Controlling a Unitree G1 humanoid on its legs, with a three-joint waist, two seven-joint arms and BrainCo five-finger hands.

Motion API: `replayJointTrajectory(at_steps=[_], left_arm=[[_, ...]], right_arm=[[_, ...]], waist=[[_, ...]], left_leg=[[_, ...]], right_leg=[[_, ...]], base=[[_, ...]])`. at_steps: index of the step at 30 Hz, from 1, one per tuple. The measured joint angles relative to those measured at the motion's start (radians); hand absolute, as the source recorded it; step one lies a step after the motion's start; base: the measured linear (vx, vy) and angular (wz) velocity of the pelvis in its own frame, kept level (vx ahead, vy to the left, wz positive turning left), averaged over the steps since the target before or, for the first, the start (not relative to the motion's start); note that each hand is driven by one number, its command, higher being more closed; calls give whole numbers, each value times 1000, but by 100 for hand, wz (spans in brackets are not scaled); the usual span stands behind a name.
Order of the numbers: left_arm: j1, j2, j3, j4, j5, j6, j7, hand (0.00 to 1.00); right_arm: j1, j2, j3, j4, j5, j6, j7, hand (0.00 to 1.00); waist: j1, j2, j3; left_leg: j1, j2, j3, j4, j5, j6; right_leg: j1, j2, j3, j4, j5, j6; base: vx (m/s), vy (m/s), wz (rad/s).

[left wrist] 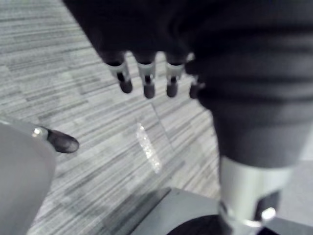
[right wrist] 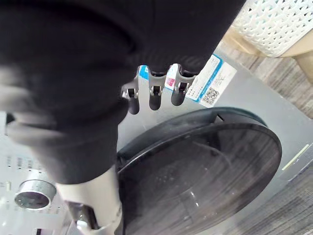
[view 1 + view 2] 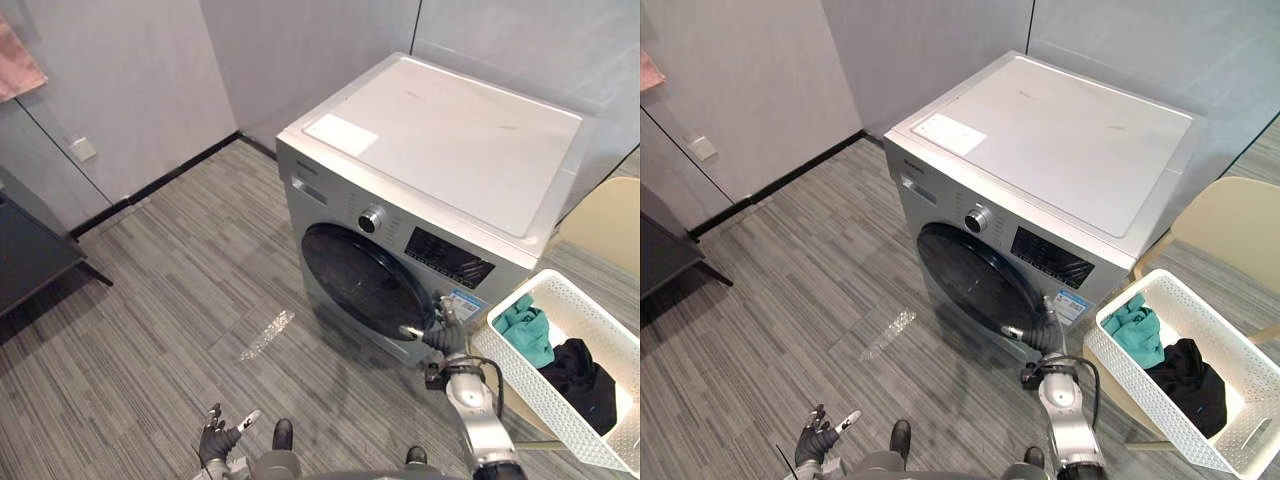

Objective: Pick up the laundry basket with both hands and put the clothes into the washing machine.

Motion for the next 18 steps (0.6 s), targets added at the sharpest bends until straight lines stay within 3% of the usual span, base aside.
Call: replayJointTrajectory(at_steps=[7,11,13,15,18], left_arm=[[-69,4,-28,-74,-14,-4,5,0],[-79,7,-31,-100,-34,-14,21,0],[-93,8,-38,-111,-55,-15,31,0],[-98,10,-57,-143,-72,-18,43,0],[-107,9,-104,-187,-94,-39,41,0]], right_arm=[[-313,-69,-55,209,-4,13,-90,0],[-487,-117,-70,340,-3,24,-123,0],[-557,-131,-73,394,-1,10,-174,0],[-633,-164,-67,483,-2,14,-169,0],[-769,-215,-35,613,-1,29,-155,0]], waist=[[22,6,136],[38,33,221],[46,49,267],[46,54,287],[55,91,316]], left_leg=[[-97,-1,-45,80,-1,0],[-163,-3,-60,127,-1,0],[-194,-6,-64,140,3,5],[-216,-10,-71,147,0,8],[-263,-13,-80,169,1,9]], right_leg=[[-61,-3,-21,61,0,-1],[-118,-8,-22,105,-1,-2],[-150,-12,-22,128,2,-5],[-168,-18,-24,139,2,-6],[-190,-22,-41,142,4,-7]], base=[[-96,2,15],[-120,13,6],[-137,23,4],[-118,22,7],[-113,27,22]])
